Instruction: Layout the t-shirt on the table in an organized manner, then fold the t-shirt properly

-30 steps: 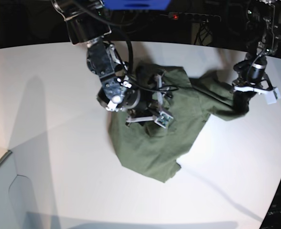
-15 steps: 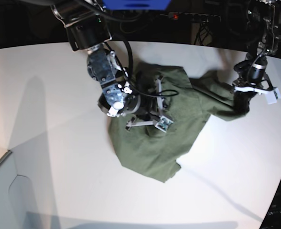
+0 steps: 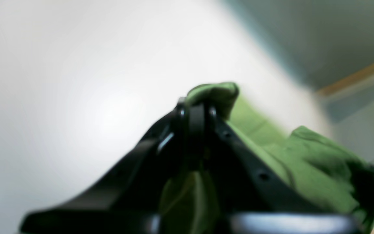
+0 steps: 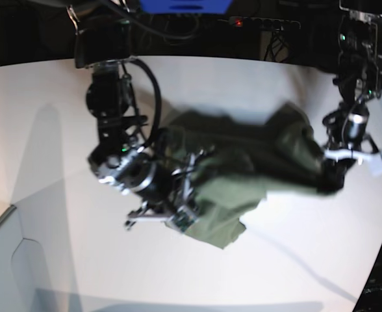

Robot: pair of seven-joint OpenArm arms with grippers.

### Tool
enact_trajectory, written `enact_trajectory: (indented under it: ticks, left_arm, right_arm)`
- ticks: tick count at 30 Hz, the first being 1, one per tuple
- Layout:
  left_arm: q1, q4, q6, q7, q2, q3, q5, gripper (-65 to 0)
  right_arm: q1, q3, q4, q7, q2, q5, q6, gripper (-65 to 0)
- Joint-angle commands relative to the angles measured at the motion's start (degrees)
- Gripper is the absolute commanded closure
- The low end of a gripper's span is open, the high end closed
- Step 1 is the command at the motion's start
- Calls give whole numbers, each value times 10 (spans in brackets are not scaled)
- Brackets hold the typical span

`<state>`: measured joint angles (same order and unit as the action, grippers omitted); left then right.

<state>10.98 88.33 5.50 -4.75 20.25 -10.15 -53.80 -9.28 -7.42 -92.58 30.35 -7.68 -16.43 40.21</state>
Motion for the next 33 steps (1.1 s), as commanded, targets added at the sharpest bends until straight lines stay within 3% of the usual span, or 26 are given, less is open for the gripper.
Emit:
enact_trajectory:
  ticks: [1,10,16,22,25,28,33]
  left_arm:
    - [-22,18,6,16,9,-4,-2,-2]
    - [-213,28,6,10,14,2,-1,-2]
    - [-335,24,6,9,29,11,7,-2]
    - [-496,6,6,10,53,95,36,-2]
    - [-589,-42,6,14,48,165,48,-3]
    - [-653,-100,6,15,19,220,47,-3]
    - [-705,-210,6,15,-68,259,48,-5]
  right_arm:
    - [-10,10,-37,-16,-6,9,-2,0]
    - [-44,95,-216,-17,-7,10,-2,0]
    - [-81,105,-243,-28,-8,9,-2,0]
    - [-103,102,-243,-89,-13,9,-5,0]
    - [-91,94,-242,-125,-13,9,-51,0]
    - [-65,98,-242,-160,-13,7,-83,0]
    - [-31,166,-242,-192,-13,8,-109,0]
